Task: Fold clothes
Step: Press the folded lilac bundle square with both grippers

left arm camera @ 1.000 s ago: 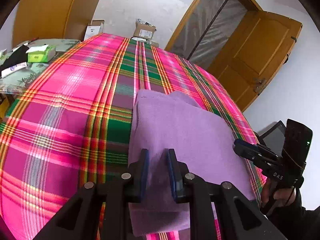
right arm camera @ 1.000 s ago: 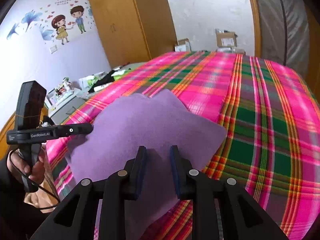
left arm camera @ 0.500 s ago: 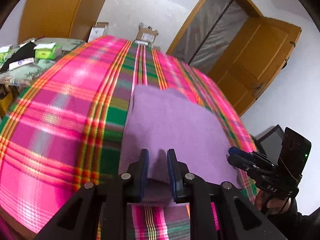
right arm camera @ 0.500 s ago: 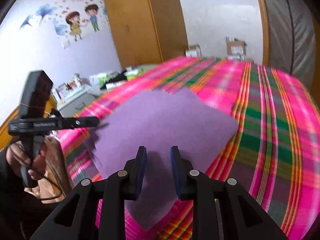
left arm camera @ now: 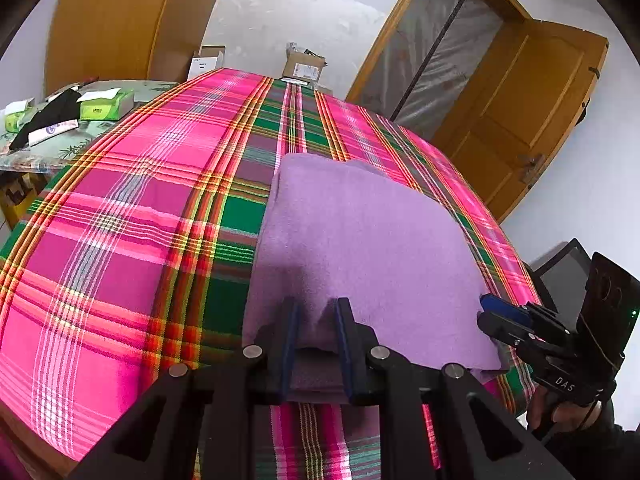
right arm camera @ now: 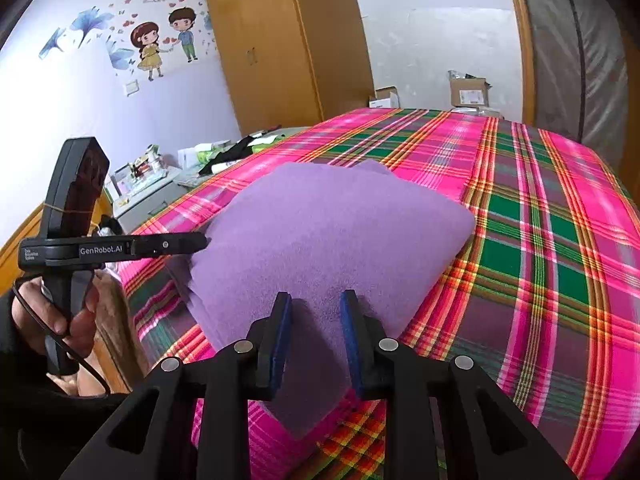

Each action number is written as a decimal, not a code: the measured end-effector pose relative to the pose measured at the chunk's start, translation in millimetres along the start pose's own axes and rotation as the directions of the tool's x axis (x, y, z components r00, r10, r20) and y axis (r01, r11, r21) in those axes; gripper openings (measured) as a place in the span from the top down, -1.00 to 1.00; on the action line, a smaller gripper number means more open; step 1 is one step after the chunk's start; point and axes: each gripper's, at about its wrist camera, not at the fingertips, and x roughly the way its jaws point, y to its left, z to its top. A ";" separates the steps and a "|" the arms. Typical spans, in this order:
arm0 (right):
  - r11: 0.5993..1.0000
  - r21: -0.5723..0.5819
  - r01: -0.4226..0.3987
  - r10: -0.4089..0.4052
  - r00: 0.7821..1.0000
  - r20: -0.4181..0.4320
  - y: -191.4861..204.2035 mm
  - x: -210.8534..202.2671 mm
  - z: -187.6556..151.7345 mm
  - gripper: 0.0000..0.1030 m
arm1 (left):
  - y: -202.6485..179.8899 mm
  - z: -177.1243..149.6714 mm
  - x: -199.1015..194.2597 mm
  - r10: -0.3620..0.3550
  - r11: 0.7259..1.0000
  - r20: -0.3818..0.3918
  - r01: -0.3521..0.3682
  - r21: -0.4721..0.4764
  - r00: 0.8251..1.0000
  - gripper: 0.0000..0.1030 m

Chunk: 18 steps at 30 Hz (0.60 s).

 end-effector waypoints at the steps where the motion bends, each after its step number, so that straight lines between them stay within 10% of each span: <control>1: 1.000 -0.001 -0.004 0.004 1.000 -0.004 -0.3 0.5 0.4 0.49 | 1.8 0.8 0.7 -0.007 1.000 -0.001 0.007 -0.010 1.000 0.63; 18: 0.998 0.046 0.033 -0.029 0.997 -0.073 4.6 3.6 8.5 0.48 | 2.2 7.4 2.5 -0.001 0.999 -0.044 0.000 -0.032 0.999 0.63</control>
